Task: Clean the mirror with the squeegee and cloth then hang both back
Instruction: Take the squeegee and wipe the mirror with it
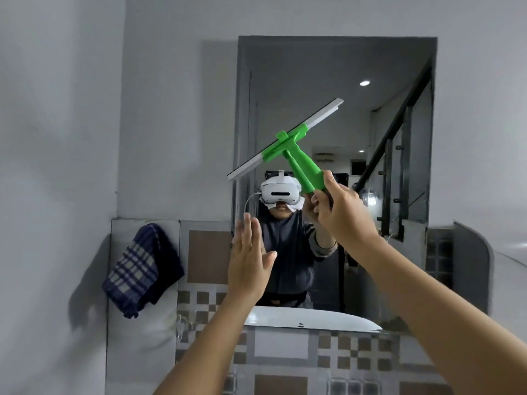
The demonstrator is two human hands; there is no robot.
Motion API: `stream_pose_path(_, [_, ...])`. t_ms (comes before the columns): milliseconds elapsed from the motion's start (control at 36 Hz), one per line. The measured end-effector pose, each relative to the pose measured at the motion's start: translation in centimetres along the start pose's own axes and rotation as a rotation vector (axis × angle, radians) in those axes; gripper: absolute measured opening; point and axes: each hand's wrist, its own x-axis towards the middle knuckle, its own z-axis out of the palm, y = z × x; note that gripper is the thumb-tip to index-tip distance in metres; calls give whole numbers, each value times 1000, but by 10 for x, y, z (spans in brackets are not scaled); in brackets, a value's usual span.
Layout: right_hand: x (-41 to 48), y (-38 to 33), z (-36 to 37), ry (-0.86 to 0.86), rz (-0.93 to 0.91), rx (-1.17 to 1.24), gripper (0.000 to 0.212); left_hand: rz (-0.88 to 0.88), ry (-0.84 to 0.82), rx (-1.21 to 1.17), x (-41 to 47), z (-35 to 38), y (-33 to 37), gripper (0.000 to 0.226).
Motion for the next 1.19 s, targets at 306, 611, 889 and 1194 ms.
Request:
stream_pose_path(306, [40, 27, -61, -99, -179, -325, 47, -3, 14, -4, 11, -18, -18, 89])
stream_pose_path(611, [20, 79, -111, -104, -160, -376, 45, 2, 17, 12, 9, -11, -12, 89])
stream_pose_path(889, [-37, 83, -139, -78, 116, -362, 39, 55, -60, 60, 13, -22, -12, 87])
stream_pose_path(1194, [-85, 49, -60, 42, 318, -142, 40, -6, -68, 1, -2, -29, -37, 86])
